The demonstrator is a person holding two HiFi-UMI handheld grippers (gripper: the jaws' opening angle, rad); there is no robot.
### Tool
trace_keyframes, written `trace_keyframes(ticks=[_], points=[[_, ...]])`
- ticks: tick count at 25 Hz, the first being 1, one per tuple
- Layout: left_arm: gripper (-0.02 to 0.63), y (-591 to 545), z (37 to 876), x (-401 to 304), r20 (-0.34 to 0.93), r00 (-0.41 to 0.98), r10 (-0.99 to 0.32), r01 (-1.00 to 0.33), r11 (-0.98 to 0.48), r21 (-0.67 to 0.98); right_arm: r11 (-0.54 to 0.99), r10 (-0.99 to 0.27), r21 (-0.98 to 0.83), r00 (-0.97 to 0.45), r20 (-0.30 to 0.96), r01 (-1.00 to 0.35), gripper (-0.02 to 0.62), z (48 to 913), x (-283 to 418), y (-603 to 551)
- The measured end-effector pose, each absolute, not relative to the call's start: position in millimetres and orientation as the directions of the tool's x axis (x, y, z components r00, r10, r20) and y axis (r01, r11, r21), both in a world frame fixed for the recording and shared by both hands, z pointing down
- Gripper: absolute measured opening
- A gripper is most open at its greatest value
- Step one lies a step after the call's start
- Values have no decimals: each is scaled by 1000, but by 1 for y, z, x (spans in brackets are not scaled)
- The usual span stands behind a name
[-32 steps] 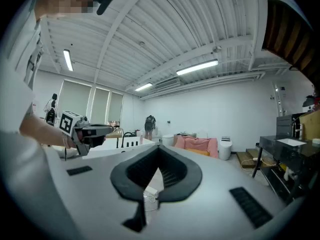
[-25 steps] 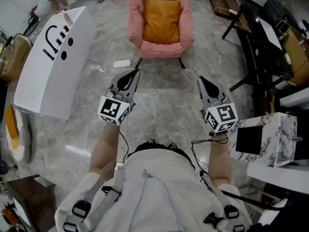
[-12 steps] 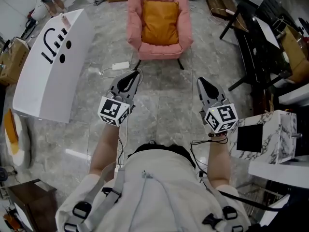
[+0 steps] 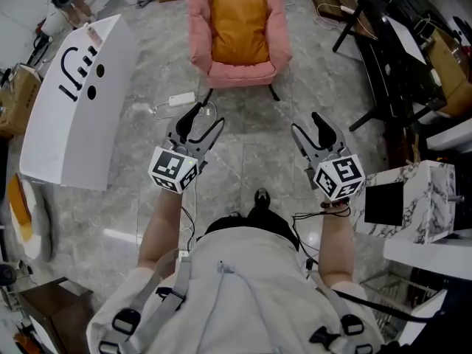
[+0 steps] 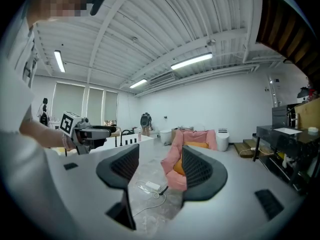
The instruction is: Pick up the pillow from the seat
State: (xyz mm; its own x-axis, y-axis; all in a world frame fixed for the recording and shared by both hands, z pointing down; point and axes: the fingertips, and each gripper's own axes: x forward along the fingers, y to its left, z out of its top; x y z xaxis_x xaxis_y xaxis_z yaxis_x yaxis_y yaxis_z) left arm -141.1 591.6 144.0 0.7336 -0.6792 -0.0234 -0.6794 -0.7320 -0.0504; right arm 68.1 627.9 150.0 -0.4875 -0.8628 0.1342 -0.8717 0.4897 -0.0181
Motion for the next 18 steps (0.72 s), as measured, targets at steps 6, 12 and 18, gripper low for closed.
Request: trace_keyframes(ticks=[6,12,18], points=[[277,570,149,-131,1,729,-685,-683,-727,-63,505,-853,-40,-505,129,-862,259,159,77,600],[284,548,155,-126,20,714,-700,-699,-714,-50,537,-831,-45,-538,145,-842,264,162,78,569],[313,518,159,-112,17,705,-709,-708,-705,-28,544,-823,-55,-545,157,-837,273,167,92,530]])
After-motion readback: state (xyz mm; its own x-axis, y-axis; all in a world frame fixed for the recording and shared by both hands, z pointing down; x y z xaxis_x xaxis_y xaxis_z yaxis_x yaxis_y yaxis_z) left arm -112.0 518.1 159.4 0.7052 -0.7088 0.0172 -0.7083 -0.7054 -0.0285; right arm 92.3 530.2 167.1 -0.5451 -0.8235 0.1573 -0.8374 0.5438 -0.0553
